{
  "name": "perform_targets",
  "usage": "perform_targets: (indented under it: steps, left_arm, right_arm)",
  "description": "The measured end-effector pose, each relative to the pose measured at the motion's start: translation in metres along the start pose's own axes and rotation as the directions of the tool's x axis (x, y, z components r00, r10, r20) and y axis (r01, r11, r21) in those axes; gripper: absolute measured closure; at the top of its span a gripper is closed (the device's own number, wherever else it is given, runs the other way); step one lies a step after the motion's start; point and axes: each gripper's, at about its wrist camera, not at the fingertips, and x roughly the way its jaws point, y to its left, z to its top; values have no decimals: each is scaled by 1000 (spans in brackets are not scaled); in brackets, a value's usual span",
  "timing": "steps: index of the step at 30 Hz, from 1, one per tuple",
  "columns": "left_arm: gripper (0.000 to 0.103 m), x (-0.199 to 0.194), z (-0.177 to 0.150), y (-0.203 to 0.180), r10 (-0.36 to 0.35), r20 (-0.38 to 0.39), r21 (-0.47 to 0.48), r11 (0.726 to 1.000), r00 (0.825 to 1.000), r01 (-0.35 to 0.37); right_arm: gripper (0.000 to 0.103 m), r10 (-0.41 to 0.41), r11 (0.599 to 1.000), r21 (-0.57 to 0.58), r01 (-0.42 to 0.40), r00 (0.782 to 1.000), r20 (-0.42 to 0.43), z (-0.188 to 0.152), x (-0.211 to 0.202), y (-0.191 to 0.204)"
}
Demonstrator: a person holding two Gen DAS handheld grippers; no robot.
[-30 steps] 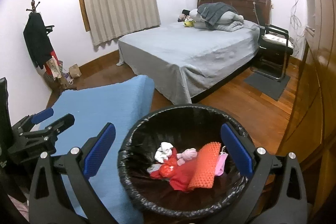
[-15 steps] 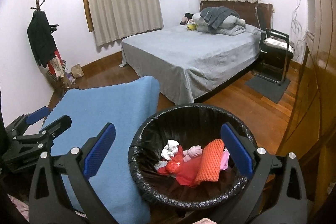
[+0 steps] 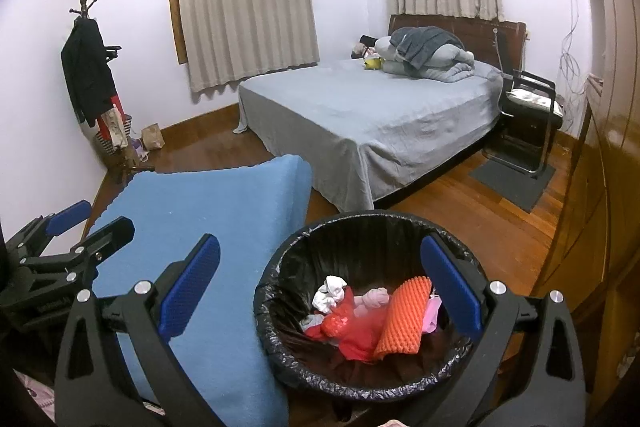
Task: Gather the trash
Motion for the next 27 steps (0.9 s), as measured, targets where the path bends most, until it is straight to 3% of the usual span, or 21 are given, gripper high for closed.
perform_targets:
  steps: [27]
  left_arm:
    - [6,-2,1,1,2,8,-7,1000,1000,-2]
  right_arm:
    - [5,2,1000,-5,-2,1000,2,0,-1,2]
